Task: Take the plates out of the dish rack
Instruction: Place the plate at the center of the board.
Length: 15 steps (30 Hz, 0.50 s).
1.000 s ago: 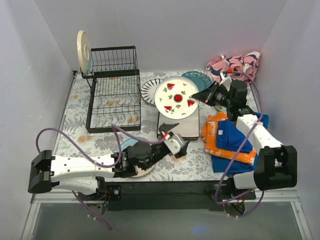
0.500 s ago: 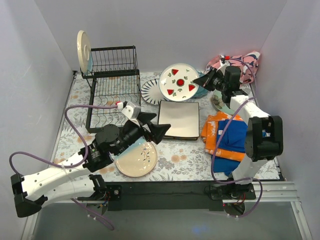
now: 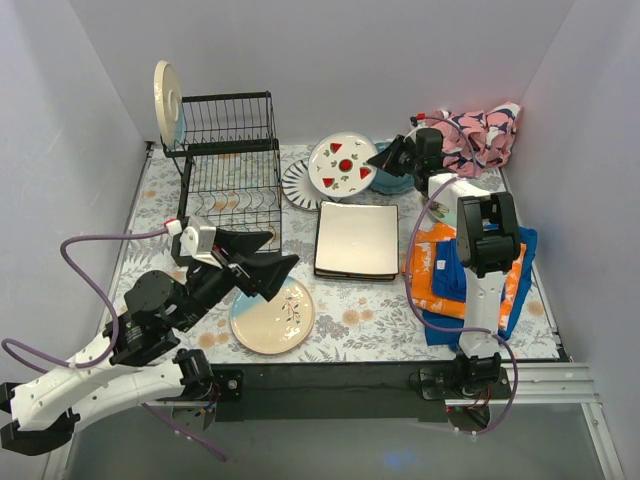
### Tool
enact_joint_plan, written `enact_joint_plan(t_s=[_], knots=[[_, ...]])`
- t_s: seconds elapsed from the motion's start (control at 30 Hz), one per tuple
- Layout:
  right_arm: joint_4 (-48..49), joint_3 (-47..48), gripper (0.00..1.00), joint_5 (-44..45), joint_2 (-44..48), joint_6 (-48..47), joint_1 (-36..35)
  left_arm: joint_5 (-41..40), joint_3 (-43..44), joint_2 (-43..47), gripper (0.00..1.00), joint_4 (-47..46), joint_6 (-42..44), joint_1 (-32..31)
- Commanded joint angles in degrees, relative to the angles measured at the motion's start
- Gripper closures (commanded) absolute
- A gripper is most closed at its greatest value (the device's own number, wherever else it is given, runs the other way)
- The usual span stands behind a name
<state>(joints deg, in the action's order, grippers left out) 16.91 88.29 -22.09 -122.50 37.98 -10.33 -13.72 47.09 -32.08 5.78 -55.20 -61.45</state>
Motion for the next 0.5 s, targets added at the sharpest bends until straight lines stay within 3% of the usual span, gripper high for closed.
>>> enact_joint_plan(t_s=[0.0, 0.47], knots=[[9.1, 8.2, 0.99, 0.5, -2.3, 0.4, -1.4, -1.3, -1.0, 1.7, 0.17, 2.8, 1.6, 0.3], [4.1, 22.4, 0.99, -0.1, -15.3, 2.2, -5.6, -2.0, -1.2, 1.5, 0.17, 3.6, 2.3, 0.3]])
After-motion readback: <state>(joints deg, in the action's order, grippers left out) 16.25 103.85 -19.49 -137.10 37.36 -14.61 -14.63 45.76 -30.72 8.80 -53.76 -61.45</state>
